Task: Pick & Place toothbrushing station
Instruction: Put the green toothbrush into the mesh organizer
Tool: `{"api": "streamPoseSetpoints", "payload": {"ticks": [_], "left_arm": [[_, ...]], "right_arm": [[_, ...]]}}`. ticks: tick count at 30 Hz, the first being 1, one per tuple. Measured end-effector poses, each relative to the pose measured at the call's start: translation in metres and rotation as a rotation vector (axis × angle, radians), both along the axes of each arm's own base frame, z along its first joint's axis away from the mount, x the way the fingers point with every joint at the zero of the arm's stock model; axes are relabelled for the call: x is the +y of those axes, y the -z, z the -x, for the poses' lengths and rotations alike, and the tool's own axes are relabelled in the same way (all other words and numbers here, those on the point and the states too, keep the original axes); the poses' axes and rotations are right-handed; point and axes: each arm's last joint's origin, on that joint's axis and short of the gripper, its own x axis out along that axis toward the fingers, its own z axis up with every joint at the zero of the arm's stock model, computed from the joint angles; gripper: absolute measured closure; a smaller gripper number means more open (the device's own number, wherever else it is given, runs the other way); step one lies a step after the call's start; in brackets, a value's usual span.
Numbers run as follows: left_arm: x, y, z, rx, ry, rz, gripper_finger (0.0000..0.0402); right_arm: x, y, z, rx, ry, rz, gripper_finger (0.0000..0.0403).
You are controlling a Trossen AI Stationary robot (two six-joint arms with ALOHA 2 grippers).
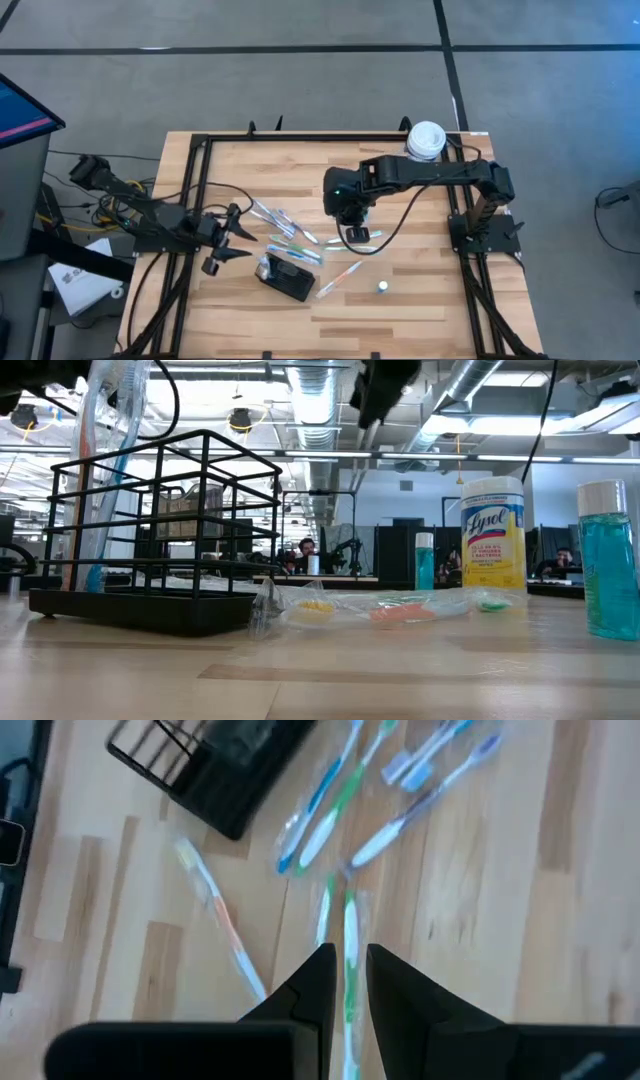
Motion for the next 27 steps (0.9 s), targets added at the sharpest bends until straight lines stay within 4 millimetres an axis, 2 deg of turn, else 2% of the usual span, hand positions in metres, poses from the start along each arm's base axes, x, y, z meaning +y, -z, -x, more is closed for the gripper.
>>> {"api": "streamPoseSetpoints", "payload": {"ticks": [6, 14, 23, 27], "left_arm": [[0.004, -0.007, 0.004, -0.061, -0.018, -0.002, 0.0238], [0.01, -0.007, 0.001, -0.058, -0.105, 0.002, 0.0238], [0.01, -0.007, 0.001, -0.058, -0.105, 0.002, 0.0238], [0.01, -0.007, 0.001, -0.058, -0.105, 0.003, 0.0238]], "right_arm": [[0.0, 0.025, 0.004, 0.083, 0.032, -0.012, 0.0351], [0.0, 0.057, 0.011, 0.189, 0.077, -0.024, 0.0351], [0.0, 0.091, 0.018, 0.235, 0.091, -0.025, 0.0351], [0.0, 0.1, 0.019, 0.228, 0.101, -0.028, 0.0351]]}}
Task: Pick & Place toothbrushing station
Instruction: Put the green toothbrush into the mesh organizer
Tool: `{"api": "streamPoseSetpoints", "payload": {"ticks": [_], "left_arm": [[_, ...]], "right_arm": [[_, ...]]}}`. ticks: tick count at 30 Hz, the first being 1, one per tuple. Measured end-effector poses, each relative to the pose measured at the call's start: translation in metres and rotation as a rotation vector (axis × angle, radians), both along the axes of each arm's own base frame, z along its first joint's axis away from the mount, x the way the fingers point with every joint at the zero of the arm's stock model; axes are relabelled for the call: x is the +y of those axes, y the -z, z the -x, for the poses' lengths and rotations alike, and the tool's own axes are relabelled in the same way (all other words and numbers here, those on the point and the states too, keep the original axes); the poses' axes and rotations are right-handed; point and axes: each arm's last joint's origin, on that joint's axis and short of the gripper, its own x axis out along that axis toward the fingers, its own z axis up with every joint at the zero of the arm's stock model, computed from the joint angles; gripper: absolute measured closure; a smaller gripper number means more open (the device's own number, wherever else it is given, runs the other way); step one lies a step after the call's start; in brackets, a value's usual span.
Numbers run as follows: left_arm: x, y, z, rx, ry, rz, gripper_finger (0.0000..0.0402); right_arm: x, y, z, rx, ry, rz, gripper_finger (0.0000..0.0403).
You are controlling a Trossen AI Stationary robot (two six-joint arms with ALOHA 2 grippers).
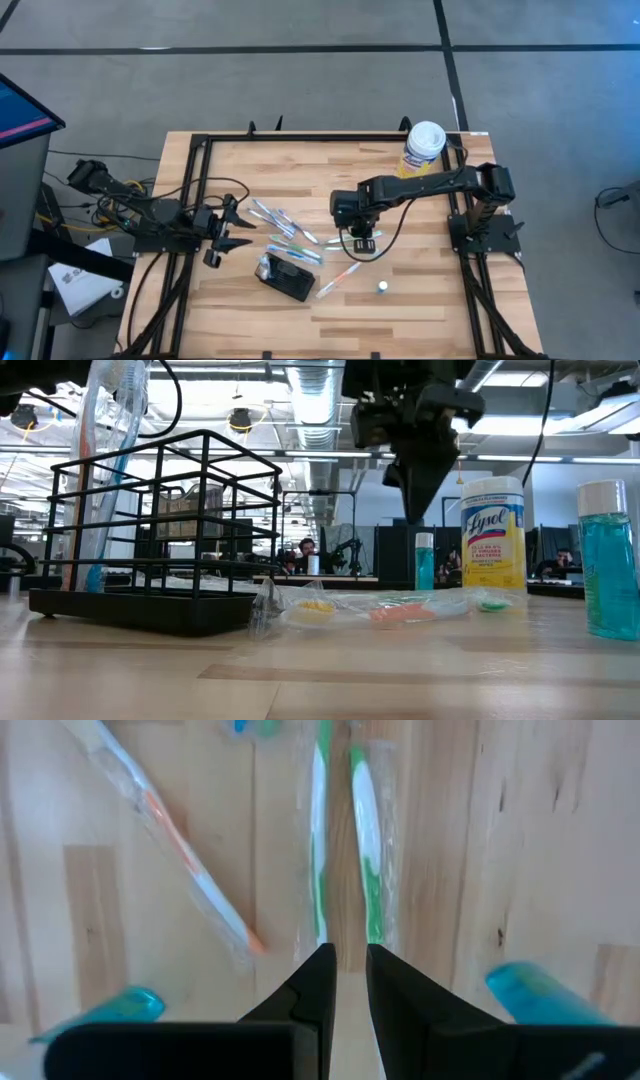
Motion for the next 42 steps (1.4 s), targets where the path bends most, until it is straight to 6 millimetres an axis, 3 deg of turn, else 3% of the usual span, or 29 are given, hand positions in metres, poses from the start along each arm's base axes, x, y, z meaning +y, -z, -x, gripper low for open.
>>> {"api": "streamPoseSetpoints", "payload": {"ticks": [12, 20, 42], "left_arm": [[0.0, 0.0, 0.0, 0.001, 0.001, 0.002, 0.0238], [0.0, 0.0, 0.0, 0.001, 0.004, 0.001, 0.0238], [0.0, 0.001, 0.0, 0.007, 0.008, -0.002, 0.0238]], "right_arm": [[-0.003, 0.024, 0.009, 0.04, 0.063, 0.1, 0.0351], [-0.002, 0.028, 0.009, 0.029, 0.08, 0.094, 0.0347], [0.005, 0.057, 0.002, 0.115, 0.052, 0.126, 0.0254]]}}
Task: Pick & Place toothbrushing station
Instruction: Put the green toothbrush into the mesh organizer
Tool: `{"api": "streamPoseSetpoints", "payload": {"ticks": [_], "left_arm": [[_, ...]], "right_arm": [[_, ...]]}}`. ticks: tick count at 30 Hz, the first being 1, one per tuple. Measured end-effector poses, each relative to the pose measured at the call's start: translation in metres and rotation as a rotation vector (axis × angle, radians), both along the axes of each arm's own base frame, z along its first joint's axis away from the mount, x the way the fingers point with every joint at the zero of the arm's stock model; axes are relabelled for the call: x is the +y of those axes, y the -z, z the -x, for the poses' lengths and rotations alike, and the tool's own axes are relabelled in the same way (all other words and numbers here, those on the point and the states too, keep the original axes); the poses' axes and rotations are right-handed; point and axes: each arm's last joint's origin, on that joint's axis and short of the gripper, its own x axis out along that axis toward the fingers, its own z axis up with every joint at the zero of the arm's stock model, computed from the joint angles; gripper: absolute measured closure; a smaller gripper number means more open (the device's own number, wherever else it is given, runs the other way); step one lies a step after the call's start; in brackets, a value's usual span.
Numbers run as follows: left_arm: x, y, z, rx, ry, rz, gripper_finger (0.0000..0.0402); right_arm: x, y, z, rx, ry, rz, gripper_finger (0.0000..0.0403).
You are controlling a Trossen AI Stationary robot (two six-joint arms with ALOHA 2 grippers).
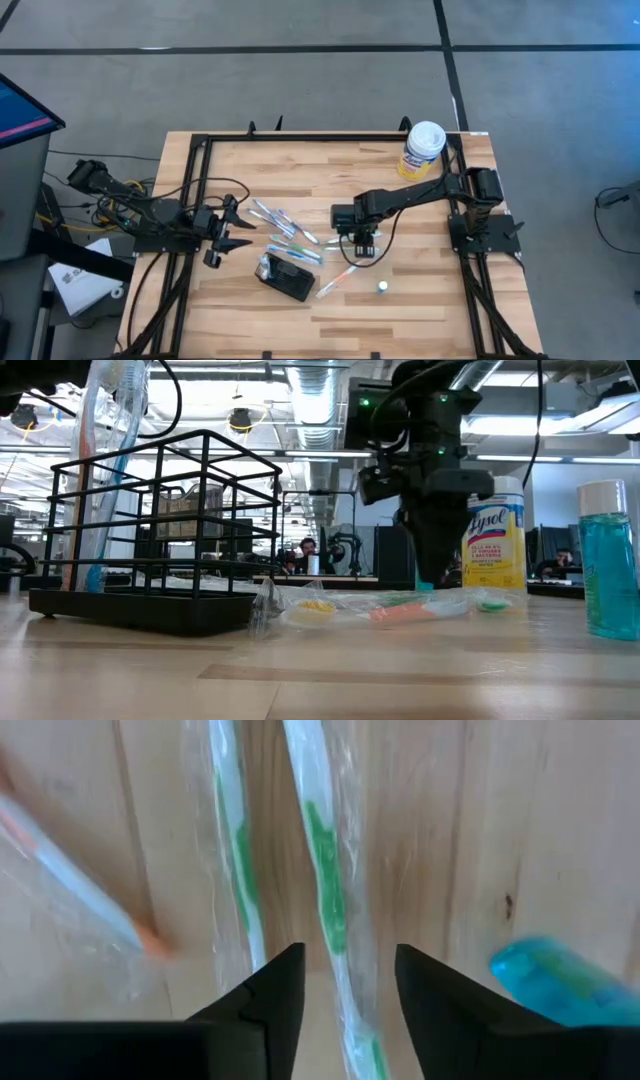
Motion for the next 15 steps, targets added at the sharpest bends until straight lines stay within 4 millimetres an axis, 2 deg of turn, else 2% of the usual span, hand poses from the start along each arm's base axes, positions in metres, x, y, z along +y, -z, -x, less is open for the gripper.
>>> {"api": "streamPoseSetpoints", "payload": {"ticks": [7, 15], "left_arm": [[0.0, 0.001, -0.001, 0.005, 0.001, -0.002, 0.0238], [0.0, 0.001, -0.001, 0.005, 0.001, -0.002, 0.0238]], "right_arm": [[0.0, 0.001, 0.0, 0.012, 0.0, 0.001, 0.0237], [-0.001, 0.015, 0.0, 0.075, -0.011, 0.022, 0.0245]]}}
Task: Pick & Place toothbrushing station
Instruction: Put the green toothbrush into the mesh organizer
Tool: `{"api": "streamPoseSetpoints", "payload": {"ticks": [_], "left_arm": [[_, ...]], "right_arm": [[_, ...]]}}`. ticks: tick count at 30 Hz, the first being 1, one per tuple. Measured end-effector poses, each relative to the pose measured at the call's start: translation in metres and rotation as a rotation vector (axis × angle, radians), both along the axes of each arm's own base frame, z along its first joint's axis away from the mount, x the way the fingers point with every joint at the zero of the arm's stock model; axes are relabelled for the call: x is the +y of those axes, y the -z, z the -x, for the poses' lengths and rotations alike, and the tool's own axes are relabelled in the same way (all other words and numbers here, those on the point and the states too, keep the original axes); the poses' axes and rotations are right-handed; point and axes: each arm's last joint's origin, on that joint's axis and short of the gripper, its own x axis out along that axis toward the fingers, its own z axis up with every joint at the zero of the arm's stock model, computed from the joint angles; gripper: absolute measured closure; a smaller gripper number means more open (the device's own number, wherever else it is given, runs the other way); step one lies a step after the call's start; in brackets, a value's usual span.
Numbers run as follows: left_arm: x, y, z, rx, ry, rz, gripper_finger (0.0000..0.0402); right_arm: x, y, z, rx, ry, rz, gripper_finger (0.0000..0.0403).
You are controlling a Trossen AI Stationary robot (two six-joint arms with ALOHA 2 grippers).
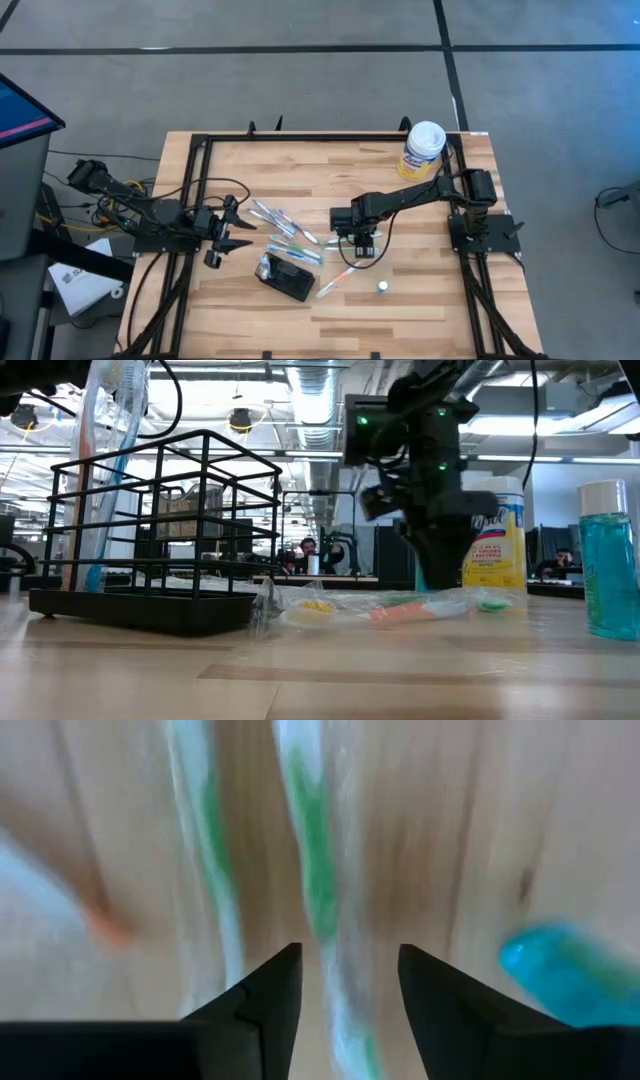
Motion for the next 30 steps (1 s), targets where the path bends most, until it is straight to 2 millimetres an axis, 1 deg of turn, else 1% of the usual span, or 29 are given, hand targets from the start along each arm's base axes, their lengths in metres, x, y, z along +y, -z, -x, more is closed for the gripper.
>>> {"api": "streamPoseSetpoints", "payload": {"ticks": [2, 6, 10, 13, 17, 19, 22, 27, 30], "left_arm": [[0.0, 0.0, 0.0, 0.0, 0.0, 0.0, 0.0238], [0.0, 0.0, 0.0, 0.0, 0.0, 0.0, 0.0238], [-0.0001, 0.0, 0.0, 0.0, 0.001, 0.0, 0.0238], [0.0, 0.0, 0.0, 0.0, 0.0, 0.0, 0.0238], [0.0, 0.0, 0.0, 0.0, 0.0, 0.0, 0.0238], [0.0, 0.0, 0.0, 0.0, 0.0, 0.0, 0.0238], [0.0, 0.0, 0.0, 0.0, 0.0, 0.0, 0.0238], [0.0, 0.0, 0.0, 0.0, 0.0, 0.0, 0.0238], [0.0, -0.0001, 0.0, -0.001, 0.0, 0.0, 0.0238]], "right_arm": [[0.0002, 0.0023, -0.0033, -0.012, -0.003, -0.003, 0.0249], [-0.0005, 0.0038, -0.0033, -0.012, -0.015, 0.022, 0.0259], [-0.001, 0.0042, -0.0023, -0.004, -0.015, 0.038, 0.0281], [-0.001, 0.0041, -0.0021, -0.001, -0.015, 0.037, 0.0313], [-0.0009, 0.004, -0.0021, -0.002, -0.015, 0.034, 0.0376], [-0.0009, 0.004, -0.0019, 0.001, -0.016, 0.034, 0.0395], [-0.001, 0.0039, 0.0001, 0.021, -0.016, 0.035, 0.0392], [-0.001, 0.0034, 0.0003, 0.025, -0.015, 0.034, 0.04], [0.0007, -0.0013, 0.0002, 0.041, -0.02, 0.031, 0.0402]]}}
